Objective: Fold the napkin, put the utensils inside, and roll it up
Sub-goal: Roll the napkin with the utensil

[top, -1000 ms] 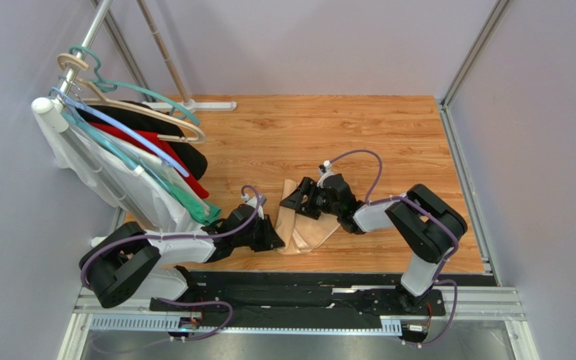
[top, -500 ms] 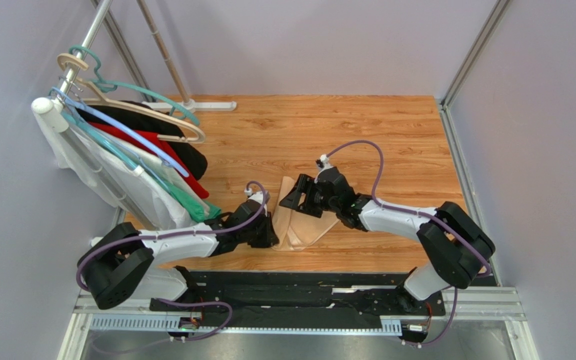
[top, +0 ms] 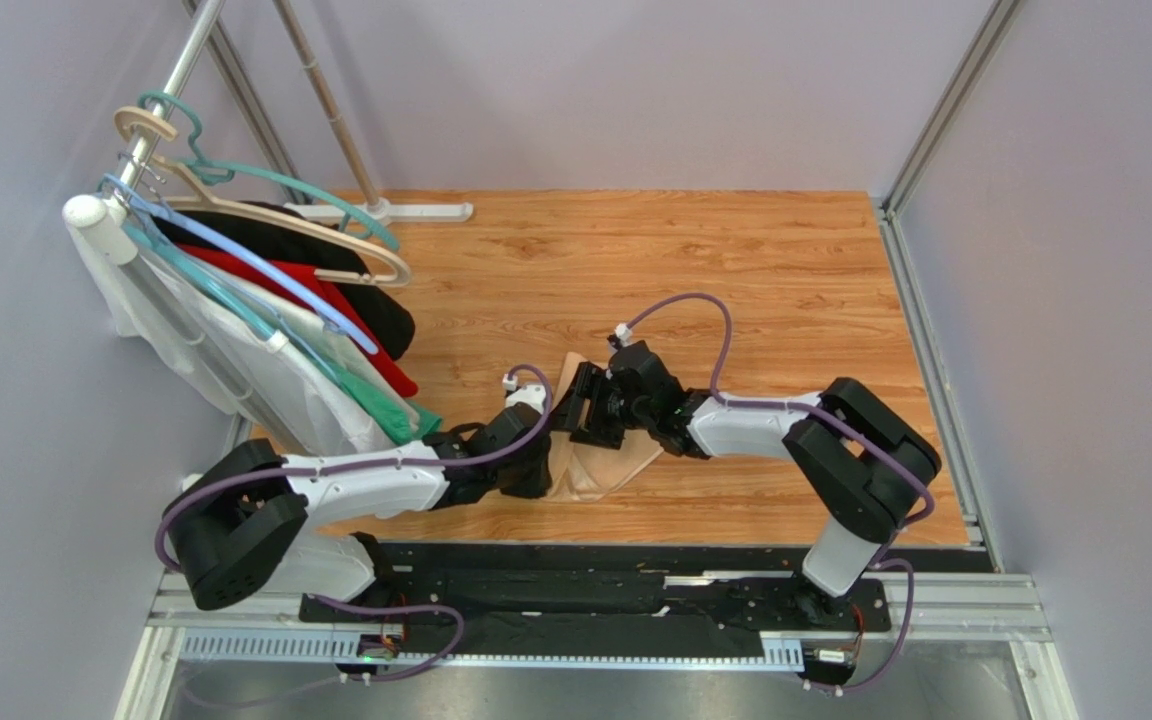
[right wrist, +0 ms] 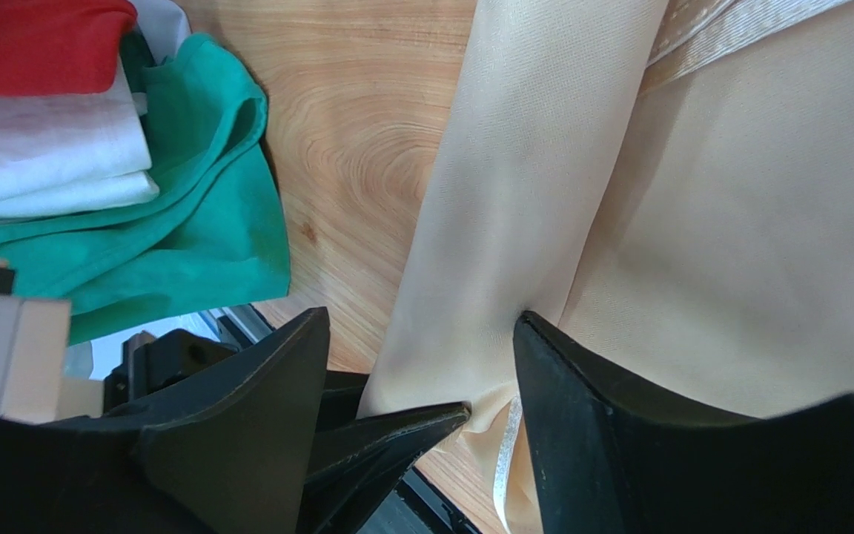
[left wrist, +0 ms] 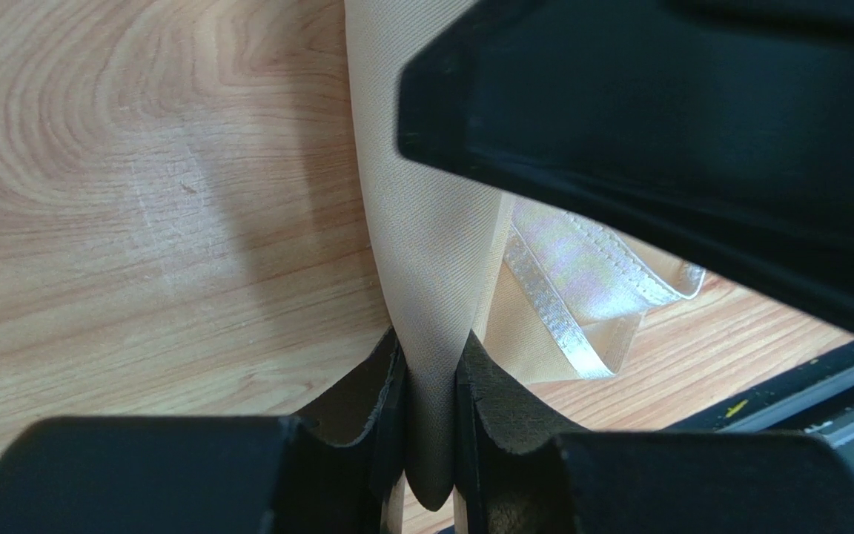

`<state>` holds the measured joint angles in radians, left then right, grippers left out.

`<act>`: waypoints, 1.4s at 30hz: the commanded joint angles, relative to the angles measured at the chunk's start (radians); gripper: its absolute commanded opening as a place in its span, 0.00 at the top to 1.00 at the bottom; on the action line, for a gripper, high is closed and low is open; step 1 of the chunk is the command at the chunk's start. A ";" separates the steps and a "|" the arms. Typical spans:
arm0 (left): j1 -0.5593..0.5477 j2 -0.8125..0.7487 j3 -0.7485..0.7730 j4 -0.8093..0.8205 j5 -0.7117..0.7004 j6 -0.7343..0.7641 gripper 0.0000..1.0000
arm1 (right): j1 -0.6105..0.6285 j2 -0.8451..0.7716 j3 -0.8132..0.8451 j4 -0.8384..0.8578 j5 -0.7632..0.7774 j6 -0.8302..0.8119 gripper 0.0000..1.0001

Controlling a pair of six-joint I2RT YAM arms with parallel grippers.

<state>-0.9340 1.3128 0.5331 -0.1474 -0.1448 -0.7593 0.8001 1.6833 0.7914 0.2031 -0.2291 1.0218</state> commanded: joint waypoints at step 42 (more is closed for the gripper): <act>-0.249 0.111 0.242 -0.231 -0.286 0.198 0.73 | 0.011 0.151 0.019 0.078 -0.036 0.023 1.00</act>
<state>-1.1553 1.4807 0.7288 -0.4309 -0.5117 -0.5705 0.8131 1.8160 0.8394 0.2535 -0.3000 1.0584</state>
